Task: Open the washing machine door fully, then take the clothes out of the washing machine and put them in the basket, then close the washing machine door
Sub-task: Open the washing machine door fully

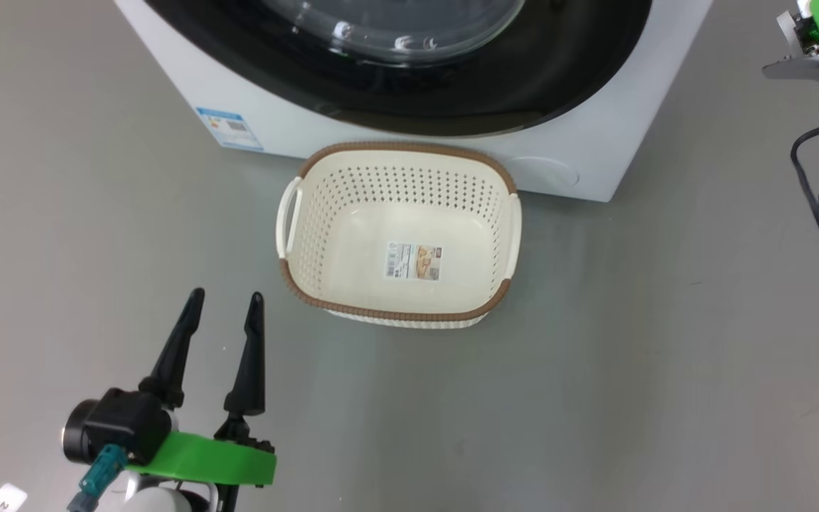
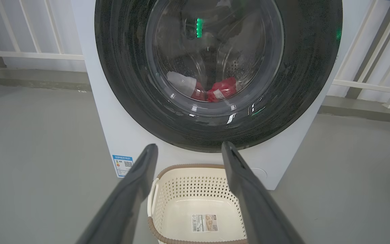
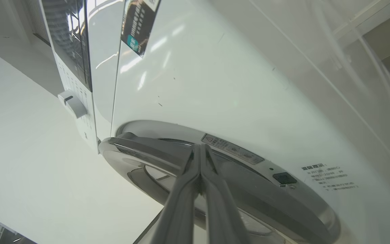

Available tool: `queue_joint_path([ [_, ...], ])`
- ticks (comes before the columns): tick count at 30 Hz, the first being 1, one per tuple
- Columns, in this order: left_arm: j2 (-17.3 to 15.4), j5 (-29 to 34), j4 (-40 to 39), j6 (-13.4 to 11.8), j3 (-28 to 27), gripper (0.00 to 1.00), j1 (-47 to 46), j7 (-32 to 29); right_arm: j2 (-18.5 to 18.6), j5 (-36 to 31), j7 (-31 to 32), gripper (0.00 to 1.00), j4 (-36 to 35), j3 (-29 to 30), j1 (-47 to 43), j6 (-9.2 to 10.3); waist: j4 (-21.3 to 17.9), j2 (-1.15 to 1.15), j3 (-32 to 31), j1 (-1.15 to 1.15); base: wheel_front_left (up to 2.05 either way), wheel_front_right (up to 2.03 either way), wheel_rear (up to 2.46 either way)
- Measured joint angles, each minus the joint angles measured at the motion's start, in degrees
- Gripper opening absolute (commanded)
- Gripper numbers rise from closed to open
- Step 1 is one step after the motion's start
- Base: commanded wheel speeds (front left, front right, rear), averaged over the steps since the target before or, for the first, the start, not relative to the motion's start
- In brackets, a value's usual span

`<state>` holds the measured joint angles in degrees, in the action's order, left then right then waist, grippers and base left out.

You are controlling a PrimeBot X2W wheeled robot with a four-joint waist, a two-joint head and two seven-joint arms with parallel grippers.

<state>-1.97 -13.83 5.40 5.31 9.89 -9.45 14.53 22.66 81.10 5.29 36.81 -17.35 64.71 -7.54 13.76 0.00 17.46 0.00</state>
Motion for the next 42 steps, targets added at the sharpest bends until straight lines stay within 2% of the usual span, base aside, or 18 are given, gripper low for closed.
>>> queue_joint_path([
  [6,0.0,-0.5,-0.3,0.1,0.9,1.0,-1.0,0.0,0.5,7.2,12.0,0.0,4.9,0.2,4.1,0.0,1.7,0.0,2.7,0.0,0.0,0.0,0.0],
  [17,0.2,-1.7,-1.5,0.6,1.9,1.0,-4.4,0.0,0.9,11.0,22.8,0.0,12.6,0.8,12.9,0.0,3.4,0.0,7.8,0.0,0.0,0.0,0.0],
  [29,0.2,-2.5,-1.9,0.6,2.6,1.0,-5.6,0.0,0.3,12.0,27.9,0.0,18.2,0.0,18.7,0.0,4.4,0.0,10.2,0.0,0.0,0.0,0.0],
  [42,0.2,-2.4,-0.6,0.6,2.9,1.0,-5.8,0.0,-0.7,11.3,32.6,0.0,14.4,-2.7,12.6,0.15,4.1,0.0,6.5,0.0,0.0,0.0,0.0],
])
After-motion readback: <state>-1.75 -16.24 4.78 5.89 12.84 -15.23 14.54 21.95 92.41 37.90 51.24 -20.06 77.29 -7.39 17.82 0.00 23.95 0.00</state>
